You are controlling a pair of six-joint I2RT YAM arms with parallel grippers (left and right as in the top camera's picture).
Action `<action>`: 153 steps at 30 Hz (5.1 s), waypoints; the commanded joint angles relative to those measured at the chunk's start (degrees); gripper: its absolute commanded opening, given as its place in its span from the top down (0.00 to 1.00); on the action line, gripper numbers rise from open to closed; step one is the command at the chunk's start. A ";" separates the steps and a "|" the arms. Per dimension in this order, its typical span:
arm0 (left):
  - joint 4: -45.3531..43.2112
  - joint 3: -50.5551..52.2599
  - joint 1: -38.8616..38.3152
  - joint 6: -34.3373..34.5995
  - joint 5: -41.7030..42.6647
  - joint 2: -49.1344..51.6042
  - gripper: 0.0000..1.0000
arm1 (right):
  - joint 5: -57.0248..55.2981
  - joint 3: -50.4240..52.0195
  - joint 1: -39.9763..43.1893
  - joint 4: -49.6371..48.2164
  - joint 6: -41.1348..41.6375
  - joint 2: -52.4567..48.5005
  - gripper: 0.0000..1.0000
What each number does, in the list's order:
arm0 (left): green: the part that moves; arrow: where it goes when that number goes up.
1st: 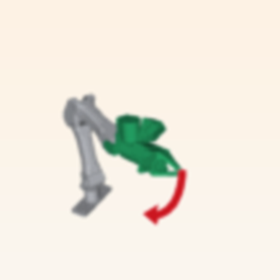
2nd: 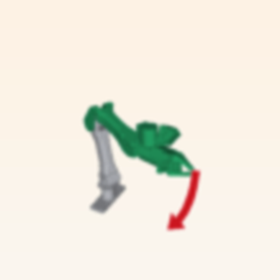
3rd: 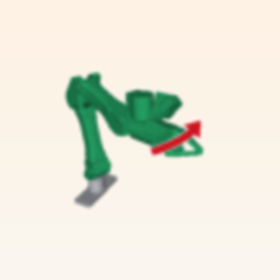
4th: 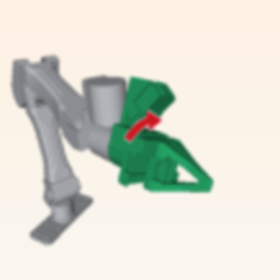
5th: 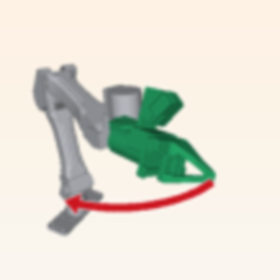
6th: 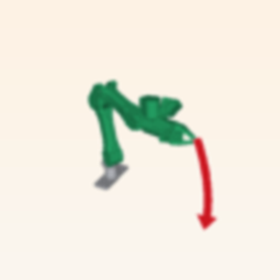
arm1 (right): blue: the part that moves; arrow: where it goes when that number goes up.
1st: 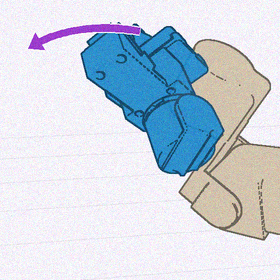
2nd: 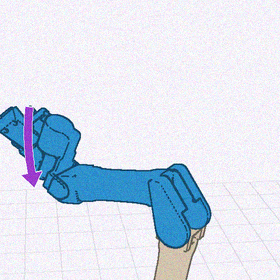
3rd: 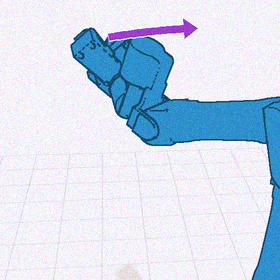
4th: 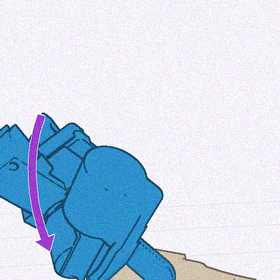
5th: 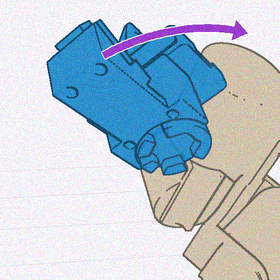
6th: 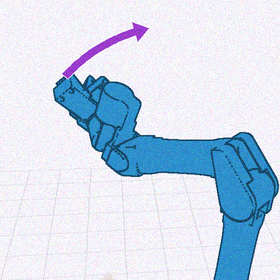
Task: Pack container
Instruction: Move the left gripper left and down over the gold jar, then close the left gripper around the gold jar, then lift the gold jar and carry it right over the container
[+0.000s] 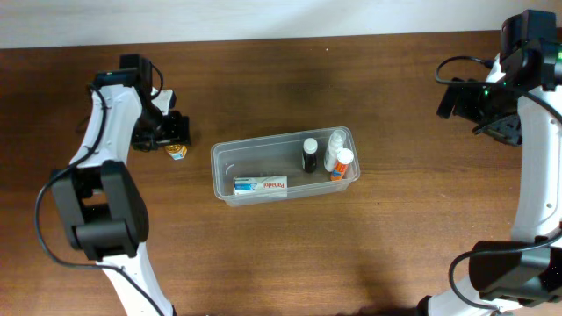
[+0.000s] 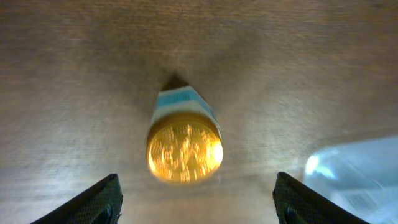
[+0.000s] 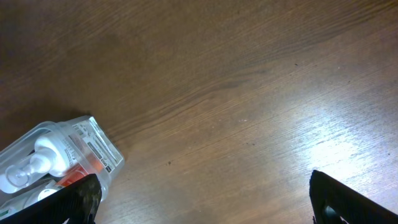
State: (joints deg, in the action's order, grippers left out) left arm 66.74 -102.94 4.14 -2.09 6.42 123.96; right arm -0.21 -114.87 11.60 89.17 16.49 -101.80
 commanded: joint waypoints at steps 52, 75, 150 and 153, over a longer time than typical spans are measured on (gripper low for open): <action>-6.05 0.74 0.00 -14.23 -0.26 7.50 0.64 | -0.50 -0.26 0.11 -0.02 0.33 0.17 0.02; 1.77 -3.96 -0.02 -12.09 -0.02 7.50 0.69 | -0.50 -0.26 0.11 -0.02 0.33 0.17 0.02; 18.78 -18.53 -28.33 -2.19 0.61 6.21 0.69 | -0.50 -0.26 0.11 -0.02 0.33 0.17 0.02; 16.63 -16.50 -28.85 -5.40 0.59 6.21 0.69 | -0.50 -0.26 0.11 -0.02 0.33 0.17 0.02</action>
State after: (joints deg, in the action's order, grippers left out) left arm 84.29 -121.21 -23.86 -4.84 7.35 130.85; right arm -0.21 -114.87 11.60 89.14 16.49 -101.82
